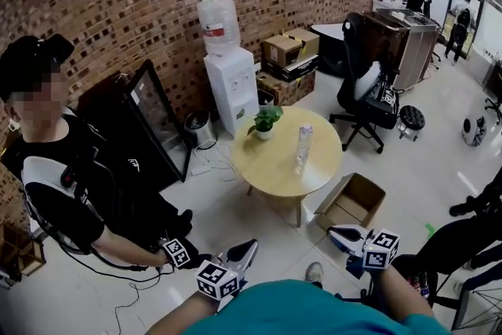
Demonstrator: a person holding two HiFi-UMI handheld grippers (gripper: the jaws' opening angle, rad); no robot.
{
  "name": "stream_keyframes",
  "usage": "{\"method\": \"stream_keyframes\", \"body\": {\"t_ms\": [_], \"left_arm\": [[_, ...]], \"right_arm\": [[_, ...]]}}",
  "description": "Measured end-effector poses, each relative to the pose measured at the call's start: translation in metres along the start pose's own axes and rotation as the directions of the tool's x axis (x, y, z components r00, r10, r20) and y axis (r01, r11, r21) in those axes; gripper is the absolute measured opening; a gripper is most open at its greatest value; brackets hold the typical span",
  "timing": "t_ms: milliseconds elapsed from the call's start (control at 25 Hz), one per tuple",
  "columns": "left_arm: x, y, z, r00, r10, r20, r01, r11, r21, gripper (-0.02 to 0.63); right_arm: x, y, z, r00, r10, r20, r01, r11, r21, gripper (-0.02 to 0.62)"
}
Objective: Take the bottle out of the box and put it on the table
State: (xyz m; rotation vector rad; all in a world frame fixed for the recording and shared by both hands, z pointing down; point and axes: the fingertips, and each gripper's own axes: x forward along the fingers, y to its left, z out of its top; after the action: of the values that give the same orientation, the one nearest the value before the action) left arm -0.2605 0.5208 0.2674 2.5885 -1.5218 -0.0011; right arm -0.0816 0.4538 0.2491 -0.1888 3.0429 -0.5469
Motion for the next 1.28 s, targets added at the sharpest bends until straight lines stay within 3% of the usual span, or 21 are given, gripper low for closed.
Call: {"method": "stream_keyframes", "body": {"t_ms": [240,440,560,760,1000,1120,1280], "left_arm": [[-0.075,-0.005,-0.002,0.999,-0.036,0.008,0.036,0.998,-0.051,0.000],[-0.105,-0.039,0.004,0.999,-0.045,0.025,0.046,0.998,-0.045,0.000],[-0.109,-0.094,0.009,0.999,-0.043,0.023,0.044,0.999,-0.032,0.000],[-0.090,-0.222,0.016,1.000,0.000,0.013,0.000,1.000,0.002,0.000],[-0.027,-0.371,-0.055,1.000,-0.006,0.011,0.005,1.000,0.015,0.000],[-0.022,-0.384,-0.045,1.000,-0.004,0.009,0.004,1.000,0.031,0.000],[-0.062,-0.381,-0.025,0.999,-0.027,0.027,0.026,0.998,0.061,0.000]], "right_arm": [[0.038,0.087,-0.010,1.000,0.009,-0.030,-0.009,1.000,-0.024,0.011],[0.013,0.131,-0.012,1.000,0.004,0.000,-0.004,0.999,-0.044,0.002],[-0.040,0.161,-0.010,0.999,0.015,0.029,-0.013,0.997,-0.073,0.002],[-0.164,0.205,-0.014,0.997,0.058,0.058,-0.052,0.994,-0.101,0.000],[-0.312,0.187,-0.086,0.995,0.082,0.065,-0.074,0.991,-0.107,0.000],[-0.322,0.178,-0.087,0.996,0.057,0.067,-0.052,0.995,-0.083,0.000],[-0.302,0.211,-0.083,0.999,0.030,0.042,-0.023,0.986,-0.165,0.000]]}}
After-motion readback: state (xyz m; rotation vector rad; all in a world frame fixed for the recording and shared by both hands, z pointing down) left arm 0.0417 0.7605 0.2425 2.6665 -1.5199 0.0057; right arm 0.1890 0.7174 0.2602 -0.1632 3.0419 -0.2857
